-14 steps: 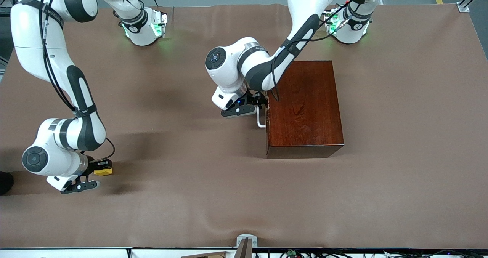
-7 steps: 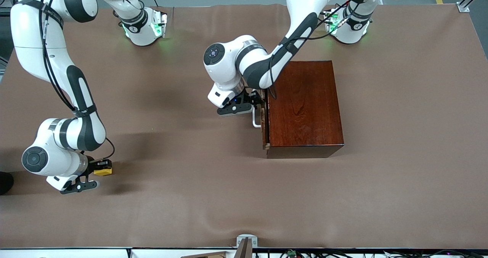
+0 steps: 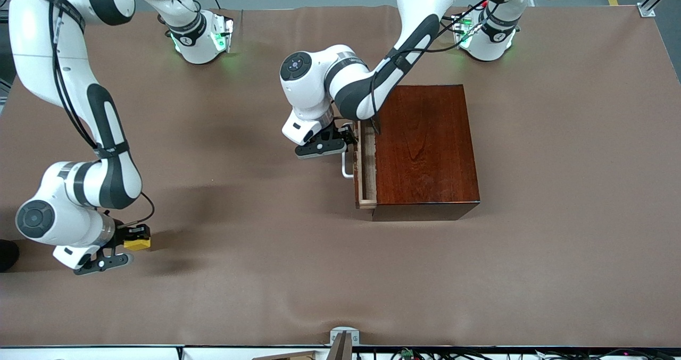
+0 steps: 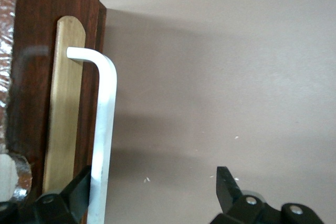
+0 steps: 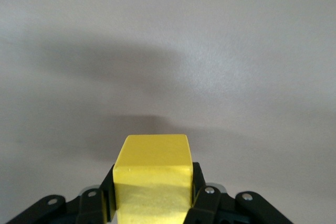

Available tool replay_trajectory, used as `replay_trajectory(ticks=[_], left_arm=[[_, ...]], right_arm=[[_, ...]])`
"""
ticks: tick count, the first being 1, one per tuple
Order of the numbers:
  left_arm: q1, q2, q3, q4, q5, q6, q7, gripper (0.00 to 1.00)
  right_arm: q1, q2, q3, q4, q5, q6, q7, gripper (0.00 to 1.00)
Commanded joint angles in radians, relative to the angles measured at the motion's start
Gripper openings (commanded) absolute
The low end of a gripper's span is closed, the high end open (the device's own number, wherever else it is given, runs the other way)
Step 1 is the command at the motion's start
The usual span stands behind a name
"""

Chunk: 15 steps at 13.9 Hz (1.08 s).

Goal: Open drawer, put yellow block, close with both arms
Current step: 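Pull the drawer open with the left gripper while the right lifts the cube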

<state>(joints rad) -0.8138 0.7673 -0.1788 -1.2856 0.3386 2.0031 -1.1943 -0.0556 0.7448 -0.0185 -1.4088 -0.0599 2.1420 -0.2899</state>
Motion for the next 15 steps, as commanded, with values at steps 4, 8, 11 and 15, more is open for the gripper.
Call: replay_trajectory(ticks=[4,8,11,15], left_arm=[[-0.010,0.017,0.004,0.046,0.000,0.077,-0.031,1.00],[-0.008,0.017,0.004,0.045,-0.013,0.117,-0.030,1.00],[-0.007,0.017,0.004,0.045,-0.033,0.160,-0.030,1.00],[-0.007,0.020,0.004,0.045,-0.044,0.218,-0.031,1.00]], right_arm=[[0.007,-0.096,0.012,-0.018,-0.017,-0.028,-0.168,0.00],[0.020,-0.143,0.015,-0.019,-0.015,-0.028,-0.342,0.00],[0.029,-0.168,0.015,-0.019,-0.015,-0.028,-0.468,0.00],[0.040,-0.189,0.015,-0.021,-0.015,-0.028,-0.616,0.00]])
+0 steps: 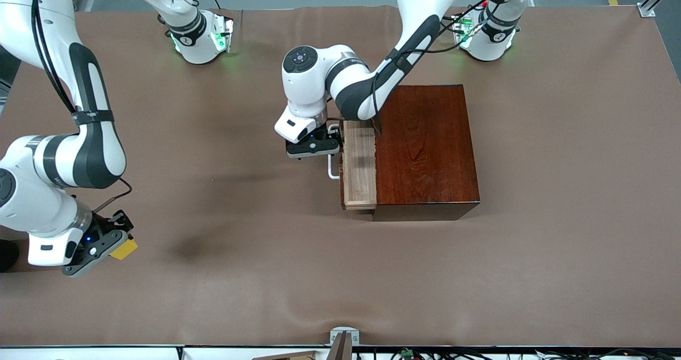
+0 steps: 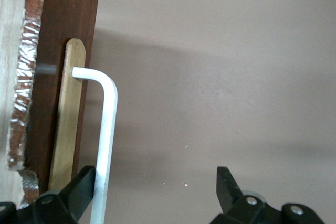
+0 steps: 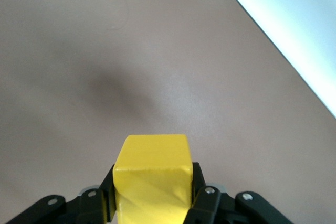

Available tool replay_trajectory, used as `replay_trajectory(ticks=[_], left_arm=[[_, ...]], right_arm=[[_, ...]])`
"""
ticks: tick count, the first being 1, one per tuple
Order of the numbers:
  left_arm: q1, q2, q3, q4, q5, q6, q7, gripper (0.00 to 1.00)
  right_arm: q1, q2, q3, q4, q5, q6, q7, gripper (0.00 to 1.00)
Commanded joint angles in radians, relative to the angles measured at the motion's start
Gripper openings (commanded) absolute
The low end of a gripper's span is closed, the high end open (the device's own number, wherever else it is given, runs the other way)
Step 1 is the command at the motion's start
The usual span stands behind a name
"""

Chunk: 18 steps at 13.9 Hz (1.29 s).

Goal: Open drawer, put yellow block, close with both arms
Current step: 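Pull the drawer open with the left gripper while the right lifts the cube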

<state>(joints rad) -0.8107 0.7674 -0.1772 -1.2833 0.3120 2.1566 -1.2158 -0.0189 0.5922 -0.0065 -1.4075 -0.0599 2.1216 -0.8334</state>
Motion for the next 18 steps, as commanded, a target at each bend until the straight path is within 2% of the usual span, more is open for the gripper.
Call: replay_trajectory(ticks=[1,7,13,18], left_arm=[[-0.010,0.020,0.002,0.042,-0.036,0.083,-0.008,1.00],[-0.004,0.020,0.004,0.042,-0.086,0.175,-0.007,1.00],[-0.008,0.023,0.004,0.042,-0.086,0.192,-0.007,1.00],[-0.016,0.023,0.005,0.042,-0.085,0.193,0.005,1.00]], right_arm=[[0.010,-0.044,0.003,-0.022,-0.015,-0.008,-0.110,0.00],[0.065,-0.086,0.005,-0.025,-0.014,-0.015,-0.355,0.00],[0.103,-0.120,0.005,-0.022,-0.012,-0.061,-0.398,0.00],[0.116,-0.123,0.007,-0.022,-0.006,-0.069,-0.525,0.00]])
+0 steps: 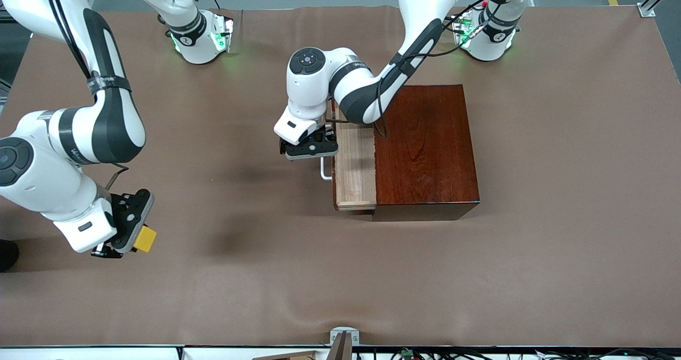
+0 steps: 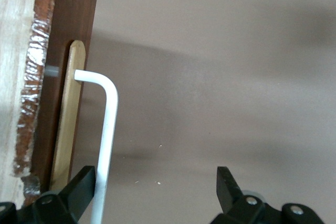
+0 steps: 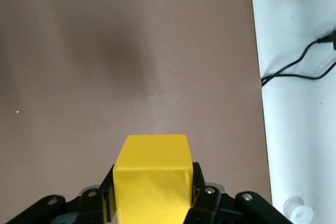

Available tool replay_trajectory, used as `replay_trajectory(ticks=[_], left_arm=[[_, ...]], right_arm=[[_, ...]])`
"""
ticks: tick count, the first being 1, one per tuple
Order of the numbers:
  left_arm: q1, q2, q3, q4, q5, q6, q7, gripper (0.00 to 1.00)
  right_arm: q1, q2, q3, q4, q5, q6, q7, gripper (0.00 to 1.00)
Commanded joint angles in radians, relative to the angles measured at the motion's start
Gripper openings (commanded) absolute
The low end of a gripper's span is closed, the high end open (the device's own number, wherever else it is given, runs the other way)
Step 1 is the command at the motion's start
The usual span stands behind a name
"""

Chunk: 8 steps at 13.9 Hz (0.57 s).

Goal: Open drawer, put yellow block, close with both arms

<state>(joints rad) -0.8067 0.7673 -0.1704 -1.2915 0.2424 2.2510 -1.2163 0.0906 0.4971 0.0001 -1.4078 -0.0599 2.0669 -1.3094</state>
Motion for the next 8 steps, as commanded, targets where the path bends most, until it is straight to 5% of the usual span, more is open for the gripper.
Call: replay_trajectory(ticks=[1,8], left_arm=[[-0.029,0.024,-0.001,0.051,-0.014,0.099,0.008,1.00],[-0.048,0.021,0.000,0.049,-0.012,0.090,0.018,1.00]], right_arm=[[0.014,-0.028,0.000,-0.020,-0.006,-0.024,-0.069,0.00],[0.044,-0.020,-0.003,0.061,-0.011,-0.178,-0.088,0.00]])
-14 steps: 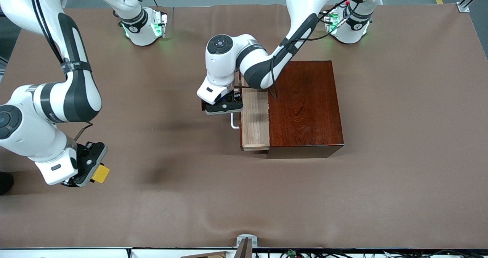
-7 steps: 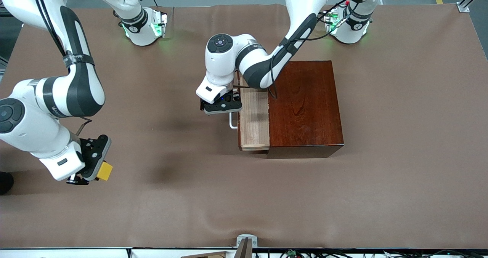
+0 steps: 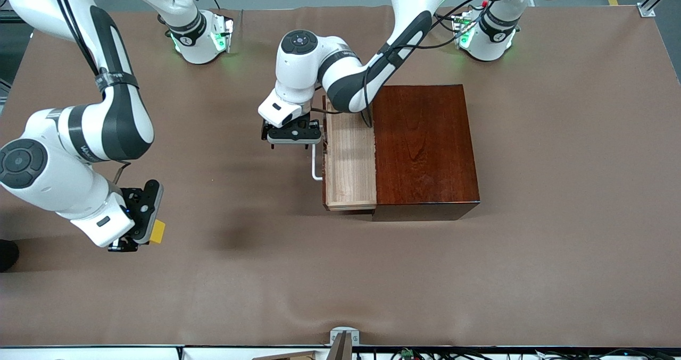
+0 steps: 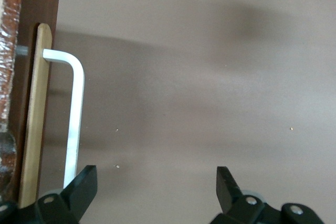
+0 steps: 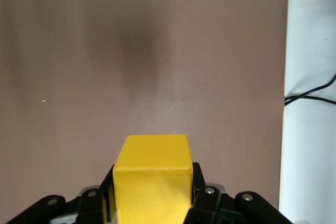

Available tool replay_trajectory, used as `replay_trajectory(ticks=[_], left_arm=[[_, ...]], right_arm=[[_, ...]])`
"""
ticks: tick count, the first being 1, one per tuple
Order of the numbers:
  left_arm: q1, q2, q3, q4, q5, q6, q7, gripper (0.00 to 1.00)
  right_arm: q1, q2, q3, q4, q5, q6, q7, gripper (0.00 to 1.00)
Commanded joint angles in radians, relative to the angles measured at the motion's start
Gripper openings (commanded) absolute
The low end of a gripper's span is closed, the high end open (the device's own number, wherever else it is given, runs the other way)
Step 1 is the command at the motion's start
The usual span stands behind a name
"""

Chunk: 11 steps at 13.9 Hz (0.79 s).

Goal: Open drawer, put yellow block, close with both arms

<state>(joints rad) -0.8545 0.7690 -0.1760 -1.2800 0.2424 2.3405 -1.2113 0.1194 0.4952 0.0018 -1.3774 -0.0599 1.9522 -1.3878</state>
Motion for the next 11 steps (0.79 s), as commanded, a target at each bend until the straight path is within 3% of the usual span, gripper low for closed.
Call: replay_trajectory(ticks=[1,4,11], left_arm=[[0.005,0.007,0.004,0.037,-0.015,-0.015,0.013,1.00],[0.095,-0.098,-0.010,0.034,-0.041,-0.134,0.028,1.00],[0.388,-0.371,-0.017,-0.024,-0.285,-0.568,0.476,1.00]], right_arm=[[0.017,-0.017,-0.005,0.038,-0.009,-0.077,-0.008,0.00],[0.029,-0.017,-0.005,0.050,-0.011,-0.114,-0.004,0.00],[0.159,-0.012,-0.003,0.104,-0.003,-0.183,0.108,0.00]])
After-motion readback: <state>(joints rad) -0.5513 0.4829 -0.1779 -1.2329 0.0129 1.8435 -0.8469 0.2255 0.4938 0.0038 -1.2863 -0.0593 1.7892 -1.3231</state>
